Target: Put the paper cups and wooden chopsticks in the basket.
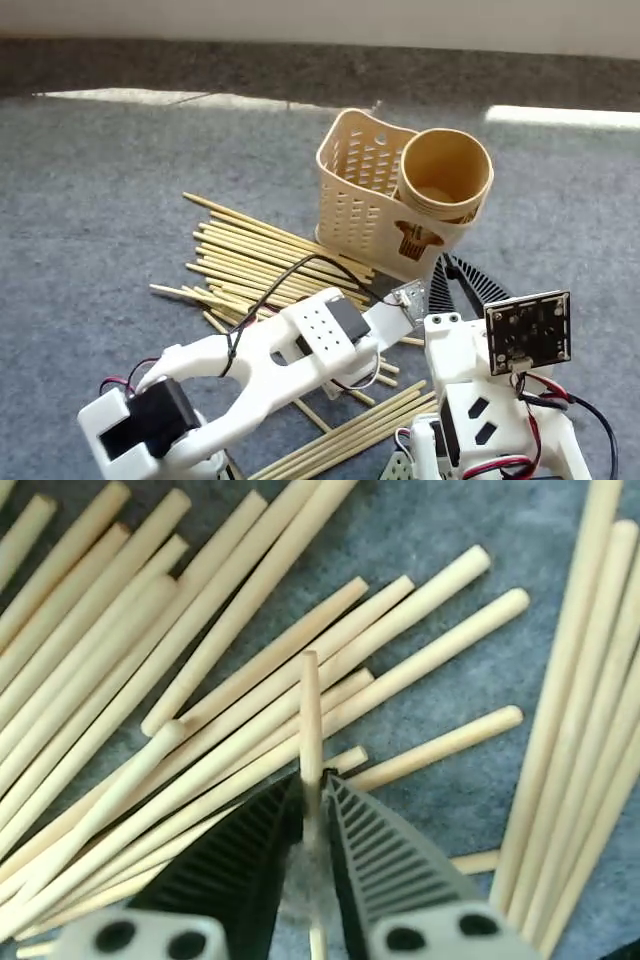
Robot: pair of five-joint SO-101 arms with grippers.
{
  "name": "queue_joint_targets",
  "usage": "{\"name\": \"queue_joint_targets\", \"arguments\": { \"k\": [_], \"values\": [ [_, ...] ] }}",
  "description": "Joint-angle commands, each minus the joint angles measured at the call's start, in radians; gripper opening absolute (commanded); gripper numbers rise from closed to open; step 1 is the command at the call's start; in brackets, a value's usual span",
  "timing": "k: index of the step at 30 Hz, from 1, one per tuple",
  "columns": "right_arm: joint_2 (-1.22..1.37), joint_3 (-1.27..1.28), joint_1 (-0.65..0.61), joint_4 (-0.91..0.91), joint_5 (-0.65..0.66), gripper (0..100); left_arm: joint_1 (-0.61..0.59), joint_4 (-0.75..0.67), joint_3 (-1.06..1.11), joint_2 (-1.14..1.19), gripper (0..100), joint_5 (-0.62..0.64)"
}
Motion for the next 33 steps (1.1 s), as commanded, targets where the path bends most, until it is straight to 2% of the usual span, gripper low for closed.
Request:
{"name": "queue_joint_targets", "arguments": {
  "k": [1,10,19,33],
  "values": [
    [-0.002,0.001,-0.005,-0.030,-0.012,0.6,-0.018,0.040,-0.027,-0.122,1,-0.006],
    [-0.002,0.002,-0.005,-0.030,-0.012,0.6,-0.173,0.069,-0.053,-0.367,1,-0.006],
    [-0.004,0.002,-0.004,-0.028,-0.012,0.6,-0.288,0.140,-0.246,-0.512,1,-0.006],
    [-0.004,0.002,-0.004,-0.028,-0.012,0.6,-0.303,0.132,-0.705,-0.518,1,-0.005]
  ]
}}
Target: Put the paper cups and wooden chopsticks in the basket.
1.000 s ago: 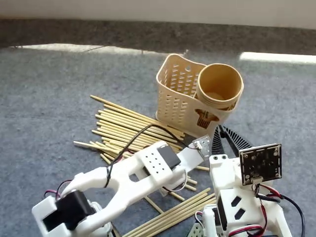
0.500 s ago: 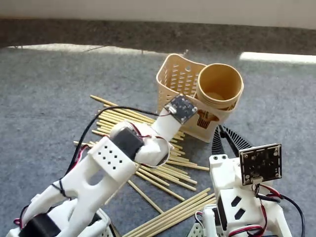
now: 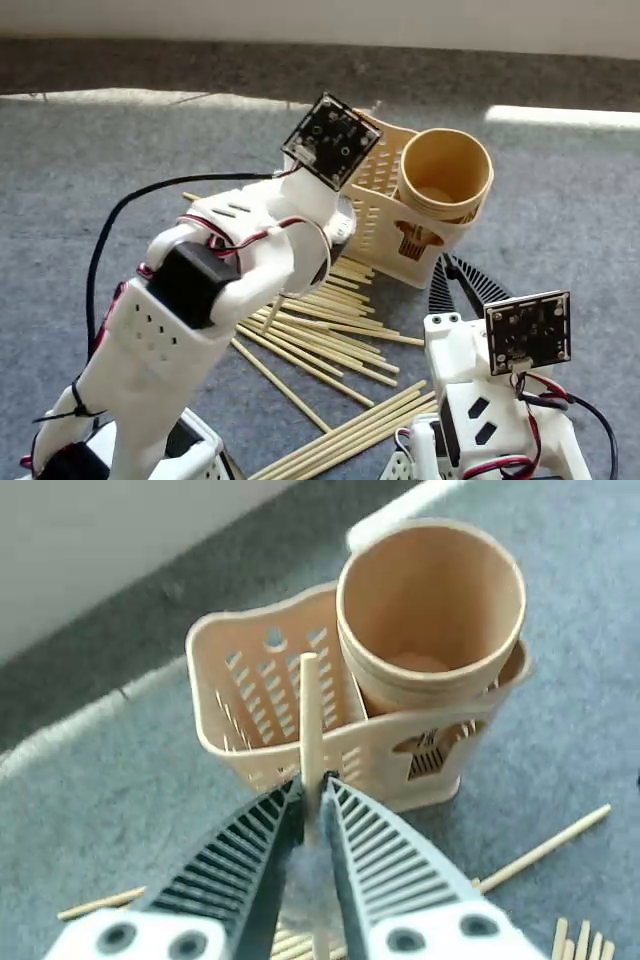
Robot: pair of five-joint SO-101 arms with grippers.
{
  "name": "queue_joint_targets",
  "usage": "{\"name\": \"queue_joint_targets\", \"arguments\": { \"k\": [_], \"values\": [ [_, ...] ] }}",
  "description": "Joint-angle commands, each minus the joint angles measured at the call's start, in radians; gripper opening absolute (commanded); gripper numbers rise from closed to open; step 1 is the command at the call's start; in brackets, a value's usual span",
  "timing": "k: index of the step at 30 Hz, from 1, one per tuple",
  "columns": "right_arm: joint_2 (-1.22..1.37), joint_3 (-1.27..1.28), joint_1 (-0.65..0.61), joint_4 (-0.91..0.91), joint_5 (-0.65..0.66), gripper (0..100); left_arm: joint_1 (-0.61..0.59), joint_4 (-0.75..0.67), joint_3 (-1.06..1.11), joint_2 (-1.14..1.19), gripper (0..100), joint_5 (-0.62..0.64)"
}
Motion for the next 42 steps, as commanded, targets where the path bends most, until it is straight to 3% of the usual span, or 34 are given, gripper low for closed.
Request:
{"name": "queue_joint_targets", "arguments": {
  "k": [1,5,11,27,35,39,42],
  "values": [
    [-0.004,0.004,-0.004,-0.028,-0.012,0.6,-0.012,-0.005,-0.151,-0.035,1,-0.005],
    [-0.004,0.036,-0.004,-0.038,-0.012,0.6,-0.007,-0.075,-0.229,-0.033,1,0.000],
    [-0.004,0.050,-0.004,-0.053,-0.012,0.6,-0.013,-0.318,-0.214,-0.031,1,0.000],
    [-0.004,0.050,-0.004,-0.051,-0.011,0.6,-0.065,-0.873,0.104,-0.031,1,-0.006],
    [-0.004,0.051,-0.004,-0.051,-0.011,0.6,-0.090,-0.910,0.243,-0.033,1,-0.005],
    [-0.004,0.051,-0.004,-0.051,-0.011,0.6,-0.090,-0.904,0.252,-0.036,12,-0.005],
    [-0.004,0.051,-0.004,-0.051,-0.011,0.6,-0.088,-0.845,0.240,-0.041,13,-0.005]
  ]
}}
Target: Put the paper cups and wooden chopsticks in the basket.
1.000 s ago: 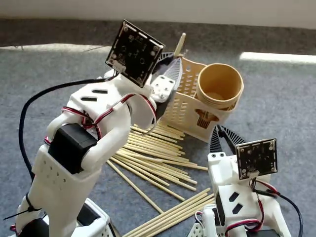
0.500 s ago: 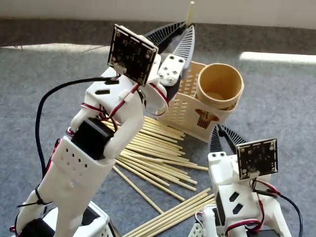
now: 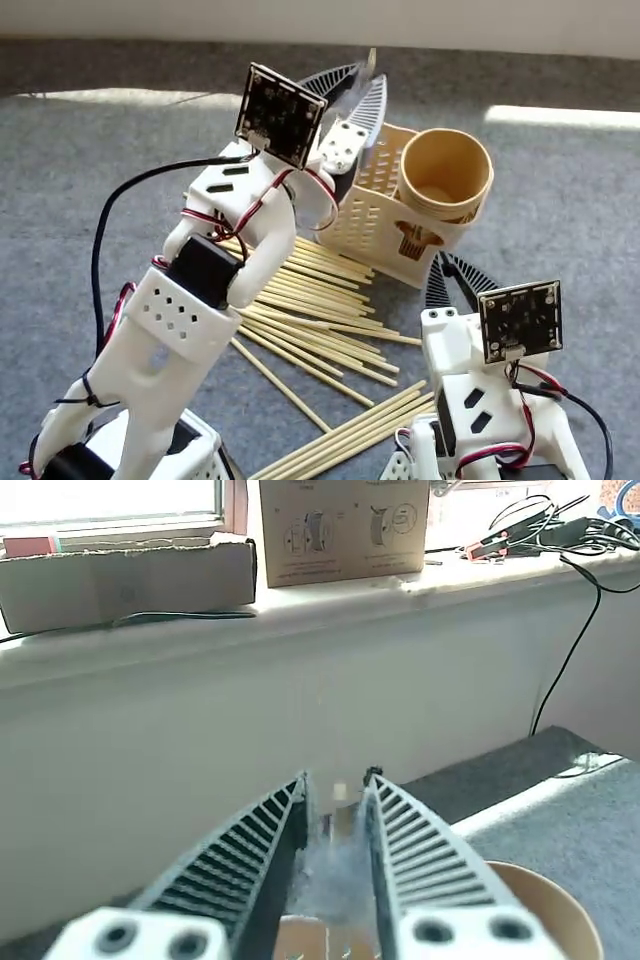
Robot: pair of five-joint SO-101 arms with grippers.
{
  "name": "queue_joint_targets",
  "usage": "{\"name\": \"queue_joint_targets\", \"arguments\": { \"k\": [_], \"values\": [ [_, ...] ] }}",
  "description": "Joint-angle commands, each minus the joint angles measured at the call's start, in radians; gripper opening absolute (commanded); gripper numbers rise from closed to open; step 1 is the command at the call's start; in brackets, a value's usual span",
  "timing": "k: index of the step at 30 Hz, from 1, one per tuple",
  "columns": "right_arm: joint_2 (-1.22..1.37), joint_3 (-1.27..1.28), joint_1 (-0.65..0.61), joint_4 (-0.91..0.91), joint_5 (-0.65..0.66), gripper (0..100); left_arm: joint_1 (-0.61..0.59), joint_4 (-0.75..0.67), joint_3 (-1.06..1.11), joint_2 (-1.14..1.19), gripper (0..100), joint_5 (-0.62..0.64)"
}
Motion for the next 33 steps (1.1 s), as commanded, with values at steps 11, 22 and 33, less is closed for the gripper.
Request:
{"name": "queue_joint_targets", "arguments": {
  "k": [11,22,33],
  "values": [
    [-0.004,0.002,-0.004,-0.025,-0.011,0.6,-0.008,0.293,-0.114,-0.044,13,-0.005],
    [-0.004,0.002,0.007,-0.027,-0.011,0.6,0.053,0.773,-0.166,-0.044,13,-0.064],
    [-0.004,0.002,0.179,-0.062,-0.012,0.6,0.252,1.022,0.047,-0.042,13,-0.110]
  ]
}}
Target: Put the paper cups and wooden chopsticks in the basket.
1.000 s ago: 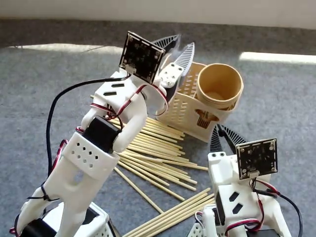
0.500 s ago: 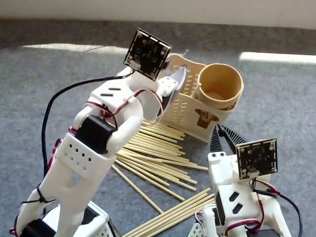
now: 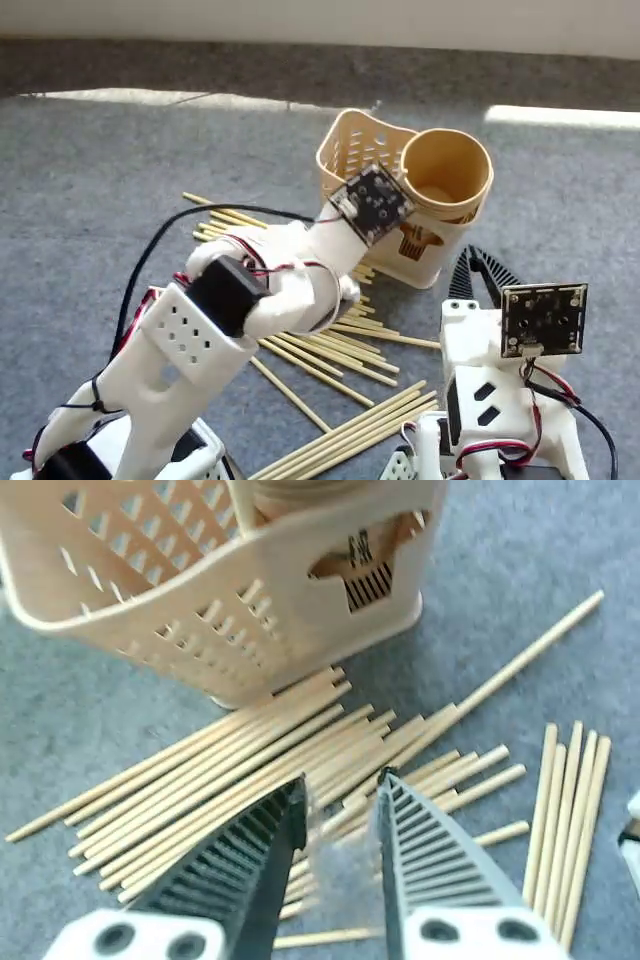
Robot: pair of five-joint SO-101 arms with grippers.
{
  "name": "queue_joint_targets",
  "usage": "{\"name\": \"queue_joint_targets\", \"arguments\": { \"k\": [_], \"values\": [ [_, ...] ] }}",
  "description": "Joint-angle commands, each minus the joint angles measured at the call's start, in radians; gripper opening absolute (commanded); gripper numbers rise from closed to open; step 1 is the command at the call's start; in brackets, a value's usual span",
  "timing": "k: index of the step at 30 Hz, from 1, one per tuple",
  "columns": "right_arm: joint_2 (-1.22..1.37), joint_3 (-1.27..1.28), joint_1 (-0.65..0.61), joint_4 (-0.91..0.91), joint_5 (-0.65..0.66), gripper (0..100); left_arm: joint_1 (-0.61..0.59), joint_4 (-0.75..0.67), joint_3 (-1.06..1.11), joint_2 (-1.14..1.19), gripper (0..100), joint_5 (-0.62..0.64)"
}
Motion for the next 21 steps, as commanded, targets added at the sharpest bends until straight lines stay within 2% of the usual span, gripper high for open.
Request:
{"name": "queue_joint_targets", "arguments": {
  "k": [1,4,7,10,18,21],
  "values": [
    [-0.004,0.002,0.041,-0.036,-0.009,0.6,0.091,0.006,0.096,-0.035,13,0.005],
    [-0.004,0.002,0.085,-0.059,-0.009,0.6,0.177,-0.028,0.202,-0.035,13,0.063],
    [-0.004,0.002,0.119,-0.062,-0.009,0.6,0.252,-0.075,0.292,-0.035,15,0.063],
    [-0.004,0.002,0.122,-0.062,-0.009,0.6,0.272,-0.115,0.352,-0.027,20,0.071],
    [-0.004,0.002,0.122,-0.062,-0.009,0.6,0.371,-0.222,0.486,-0.024,24,0.092],
    [-0.004,0.002,0.122,-0.062,-0.009,0.6,0.401,-0.272,0.532,-0.024,25,0.137]
  ]
}}
